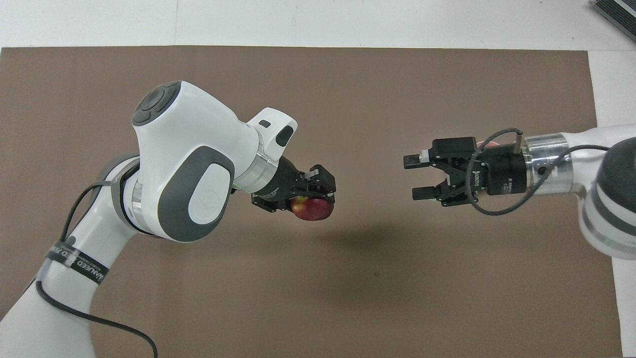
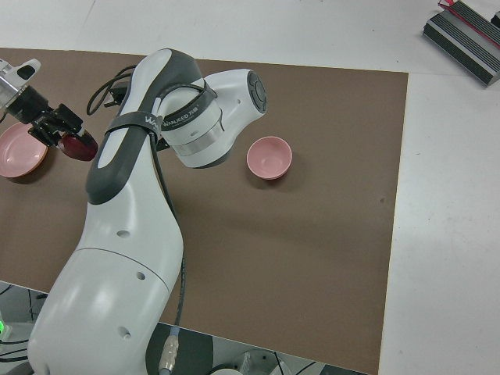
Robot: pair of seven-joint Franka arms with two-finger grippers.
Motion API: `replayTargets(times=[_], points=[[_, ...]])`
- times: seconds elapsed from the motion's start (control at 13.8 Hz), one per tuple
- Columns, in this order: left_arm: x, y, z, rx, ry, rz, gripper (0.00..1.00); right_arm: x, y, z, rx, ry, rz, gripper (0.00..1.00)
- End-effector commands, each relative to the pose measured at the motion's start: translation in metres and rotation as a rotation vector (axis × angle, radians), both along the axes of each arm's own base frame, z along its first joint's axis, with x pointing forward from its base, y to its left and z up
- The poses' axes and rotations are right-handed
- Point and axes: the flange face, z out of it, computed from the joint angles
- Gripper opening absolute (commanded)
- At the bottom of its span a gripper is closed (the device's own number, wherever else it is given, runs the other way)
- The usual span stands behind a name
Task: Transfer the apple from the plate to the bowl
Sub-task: 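Lift the apple with the left gripper while the right gripper approaches, then grasp the apple with the right gripper from the left gripper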
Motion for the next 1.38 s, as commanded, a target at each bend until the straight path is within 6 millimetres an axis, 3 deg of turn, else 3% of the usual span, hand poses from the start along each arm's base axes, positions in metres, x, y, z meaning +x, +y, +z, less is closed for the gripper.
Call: replayTargets(times=[0.0, 0.29, 0.43, 0.72, 0.87, 1.09, 1.3], points=[[0.001, -0.007, 0.009, -0.043, 0.119, 0.120, 0.00, -0.010, -0.013, 0.003, 0.051, -0.005, -0.015, 1.00], [0.004, -0.006, 0.013, -0.074, 0.245, 0.241, 0.00, -0.015, -0.013, -0.002, 0.040, -0.141, 0.031, 1.00], [0.018, 0.011, 0.016, -0.148, 0.336, 0.324, 0.00, -0.025, -0.014, -0.008, 0.046, -0.232, 0.048, 1.00], [0.020, 0.016, 0.019, -0.181, 0.372, 0.338, 0.00, -0.040, -0.018, -0.010, 0.079, -0.386, 0.071, 1.00], [0.023, 0.019, 0.022, -0.215, 0.429, 0.374, 0.00, -0.036, -0.001, -0.011, 0.053, -0.420, 0.047, 1.00], [0.019, 0.007, 0.024, -0.223, 0.532, 0.449, 0.00, -0.032, 0.028, -0.010, 0.047, -0.439, 0.010, 1.00], [0.019, -0.001, 0.032, -0.253, 0.664, 0.557, 0.00, -0.031, 0.038, -0.010, 0.038, -0.444, -0.003, 1.00]])
